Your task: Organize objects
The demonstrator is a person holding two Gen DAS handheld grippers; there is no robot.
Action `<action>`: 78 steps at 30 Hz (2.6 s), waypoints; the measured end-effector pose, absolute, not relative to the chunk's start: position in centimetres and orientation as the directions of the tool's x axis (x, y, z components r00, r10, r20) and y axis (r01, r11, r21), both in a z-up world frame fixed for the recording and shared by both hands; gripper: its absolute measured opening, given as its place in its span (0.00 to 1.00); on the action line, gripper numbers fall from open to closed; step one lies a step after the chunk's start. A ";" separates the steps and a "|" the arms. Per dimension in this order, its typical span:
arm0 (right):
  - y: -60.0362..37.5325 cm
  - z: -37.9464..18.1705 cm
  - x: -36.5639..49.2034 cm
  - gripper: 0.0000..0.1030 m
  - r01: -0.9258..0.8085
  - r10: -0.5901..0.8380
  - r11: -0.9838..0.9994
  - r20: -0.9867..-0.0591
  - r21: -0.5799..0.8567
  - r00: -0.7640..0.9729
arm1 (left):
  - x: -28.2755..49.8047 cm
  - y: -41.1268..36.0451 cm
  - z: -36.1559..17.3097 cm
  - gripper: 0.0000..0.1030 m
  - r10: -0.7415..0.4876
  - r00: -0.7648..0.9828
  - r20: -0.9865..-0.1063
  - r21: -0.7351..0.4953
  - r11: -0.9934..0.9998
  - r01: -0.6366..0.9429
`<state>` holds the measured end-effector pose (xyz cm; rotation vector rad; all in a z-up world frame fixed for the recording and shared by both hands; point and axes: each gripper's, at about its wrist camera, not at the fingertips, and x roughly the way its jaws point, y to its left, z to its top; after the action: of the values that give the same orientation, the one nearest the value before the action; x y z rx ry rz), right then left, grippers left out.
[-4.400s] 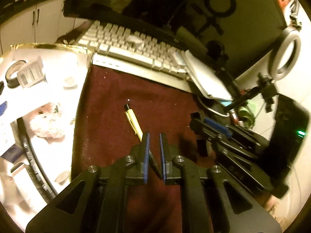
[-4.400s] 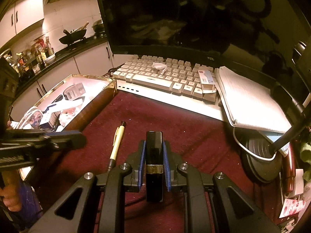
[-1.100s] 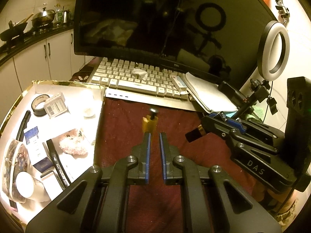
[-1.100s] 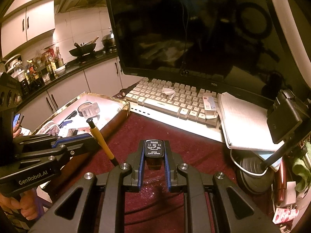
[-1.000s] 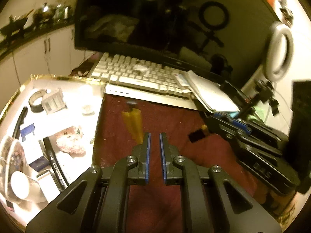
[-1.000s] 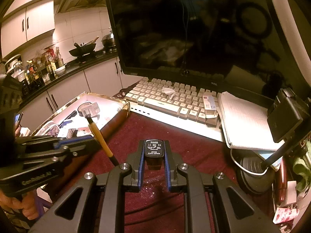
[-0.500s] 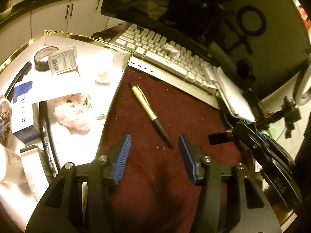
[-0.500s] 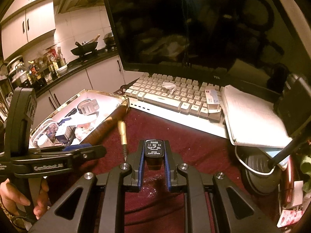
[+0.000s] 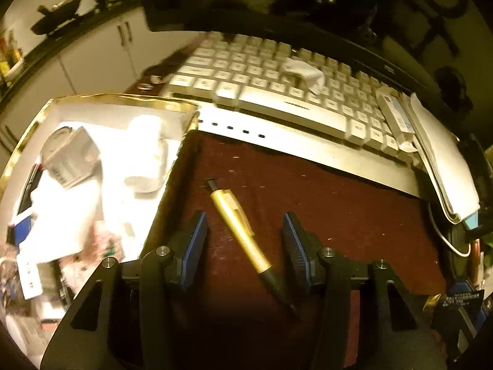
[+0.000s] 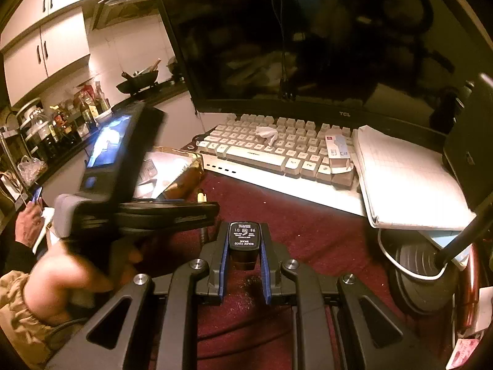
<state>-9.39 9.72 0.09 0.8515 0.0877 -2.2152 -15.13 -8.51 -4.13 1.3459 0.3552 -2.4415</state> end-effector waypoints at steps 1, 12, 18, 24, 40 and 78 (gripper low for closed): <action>9.9 0.1 -9.4 0.15 0.671 -0.628 -0.716 -0.598 0.193 -0.498 | -15.3 -8.3 -4.2 0.49 -0.159 -0.492 -0.856 -0.054 -0.919 0.391; 11.4 -0.3 -10.4 0.15 0.662 -0.657 -0.710 -0.568 0.243 -0.496 | -15.3 -6.6 -4.2 0.18 -0.048 -0.518 -0.854 -0.086 -0.969 0.231; 11.4 -0.2 -10.3 0.15 0.669 -0.666 -0.701 -0.563 0.247 -0.490 | -16.1 -7.5 -5.3 0.19 -0.103 -0.500 -0.860 -0.059 -0.953 0.297; 11.4 -0.2 -10.3 0.15 0.669 -0.667 -0.701 -0.562 0.248 -0.489 | -18.0 -7.0 -5.5 0.14 -0.157 -0.477 -0.865 0.011 -0.956 0.294; 11.7 -0.1 -10.0 0.15 0.660 -0.659 -0.710 -0.564 0.246 -0.498 | -10.7 -2.8 -5.5 0.08 0.081 -0.505 -0.859 -0.119 -0.992 0.044; 11.6 2.1 -7.9 0.15 0.655 -0.694 -0.695 -0.512 0.295 -0.505 | -3.2 -7.7 1.4 0.08 0.153 -0.794 -0.588 -0.338 -0.938 0.069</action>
<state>-7.92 11.63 2.05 0.7872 -0.0799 -2.2045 -3.22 -7.70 1.42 1.0206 0.5546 -2.9674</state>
